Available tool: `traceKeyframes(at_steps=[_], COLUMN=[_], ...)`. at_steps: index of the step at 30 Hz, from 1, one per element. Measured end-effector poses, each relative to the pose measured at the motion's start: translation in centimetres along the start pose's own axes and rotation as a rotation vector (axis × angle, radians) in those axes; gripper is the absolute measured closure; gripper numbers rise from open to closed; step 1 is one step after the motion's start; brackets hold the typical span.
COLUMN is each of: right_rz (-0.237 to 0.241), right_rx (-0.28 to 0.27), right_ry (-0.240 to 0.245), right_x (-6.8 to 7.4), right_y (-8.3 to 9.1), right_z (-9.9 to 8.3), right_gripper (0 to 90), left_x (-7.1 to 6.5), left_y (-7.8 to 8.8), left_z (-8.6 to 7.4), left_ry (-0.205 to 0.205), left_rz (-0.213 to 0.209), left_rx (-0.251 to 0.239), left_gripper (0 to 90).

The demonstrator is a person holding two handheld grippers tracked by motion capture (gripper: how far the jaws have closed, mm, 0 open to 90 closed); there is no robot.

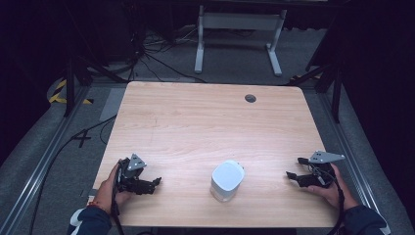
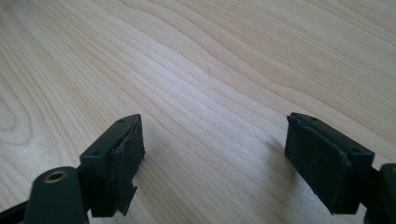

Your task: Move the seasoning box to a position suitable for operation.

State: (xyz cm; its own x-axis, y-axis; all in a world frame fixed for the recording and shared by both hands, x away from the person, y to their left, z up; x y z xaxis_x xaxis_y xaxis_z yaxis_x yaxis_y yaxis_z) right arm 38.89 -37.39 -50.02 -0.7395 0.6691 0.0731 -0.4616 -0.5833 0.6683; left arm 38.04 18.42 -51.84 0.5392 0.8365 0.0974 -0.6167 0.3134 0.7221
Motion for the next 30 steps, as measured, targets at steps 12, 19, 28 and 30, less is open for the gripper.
traceKeyframes(at_steps=[12, 19, 28, 30], right_rz=[-0.005, 0.087, 0.216, 0.261], right_rx=[0.02, -0.088, -0.149, -0.175], right_ry=[-0.021, 0.02, 0.186, 0.204], right_x=[-0.4, 1.3, 5.9, 7.2], right_y=[0.5, 2.0, 0.6, 0.2], right_z=[0.0, 3.0, 10.7, 12.3], right_gripper=[27.5, 50.4, 76.1, 79.7], left_x=[-1.9, -3.2, -4.5, -4.7], left_y=[-0.4, -0.8, -1.1, -1.2], left_z=[0.8, 1.4, 2.0, 2.1], left_ry=[-0.082, -0.119, -0.144, -0.144], left_rz=[-0.079, -0.1, -0.128, -0.135], left_rx=[-0.027, -0.026, -0.02, -0.022], left_gripper=[3.5, 0.4, 0.5, 0.4])
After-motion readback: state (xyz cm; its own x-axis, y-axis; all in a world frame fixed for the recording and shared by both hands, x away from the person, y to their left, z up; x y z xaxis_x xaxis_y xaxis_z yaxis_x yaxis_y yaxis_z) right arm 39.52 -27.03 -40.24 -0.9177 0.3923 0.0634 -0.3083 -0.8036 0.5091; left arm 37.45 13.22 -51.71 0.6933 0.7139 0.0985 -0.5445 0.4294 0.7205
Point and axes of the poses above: each handheld gripper's, and its own axes: y roughly backward along the jaws, z roughly out of its top, x roughly to its left, the point moved 5 cm from there along -y, roughly forward along the jaws, and after that the axes turned 9 degrees about z, right-handed, at the moved point
